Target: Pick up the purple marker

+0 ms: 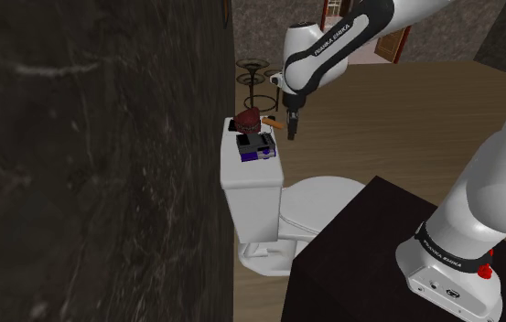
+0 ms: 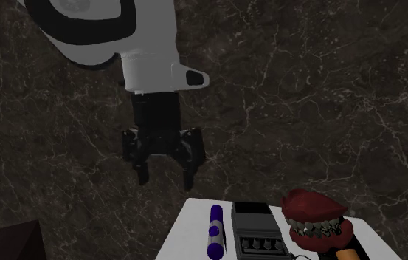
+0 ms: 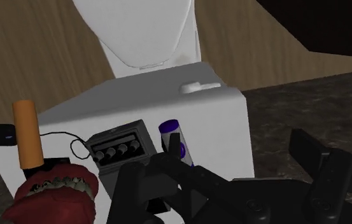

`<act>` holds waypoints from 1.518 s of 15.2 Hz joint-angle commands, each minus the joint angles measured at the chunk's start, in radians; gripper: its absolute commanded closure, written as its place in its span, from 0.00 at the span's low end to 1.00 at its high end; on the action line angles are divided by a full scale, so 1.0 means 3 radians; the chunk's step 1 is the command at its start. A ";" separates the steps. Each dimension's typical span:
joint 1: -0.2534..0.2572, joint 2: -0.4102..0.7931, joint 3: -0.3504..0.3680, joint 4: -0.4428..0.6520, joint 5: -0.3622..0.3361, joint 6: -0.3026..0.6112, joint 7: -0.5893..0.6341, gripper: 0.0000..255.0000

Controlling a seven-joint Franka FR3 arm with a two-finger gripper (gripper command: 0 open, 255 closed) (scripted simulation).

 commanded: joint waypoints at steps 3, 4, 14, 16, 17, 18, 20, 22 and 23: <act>0.0001 0.0530 0.0032 0.0290 -0.0007 0.0338 -0.0283 0.00; -0.0003 0.0656 0.0046 0.0371 -0.0012 0.0407 -0.0347 0.00; -0.0031 0.1559 0.0147 0.0991 -0.0097 0.0846 -0.0693 0.00; -0.0031 0.1633 0.0146 0.1001 -0.0099 0.0910 -0.0686 0.00; -0.0031 0.1671 0.0145 0.1008 -0.0099 0.0942 -0.0682 0.00; -0.0031 0.1732 0.0145 0.1019 -0.0100 0.0990 -0.0677 0.00; -0.0031 0.1731 0.0145 0.1019 -0.0100 0.0991 -0.0677 0.00; -0.0035 0.1733 0.0145 0.1020 -0.0099 0.0991 -0.0680 1.00; -0.0035 0.1732 0.0145 0.1020 -0.0099 0.0990 -0.0681 1.00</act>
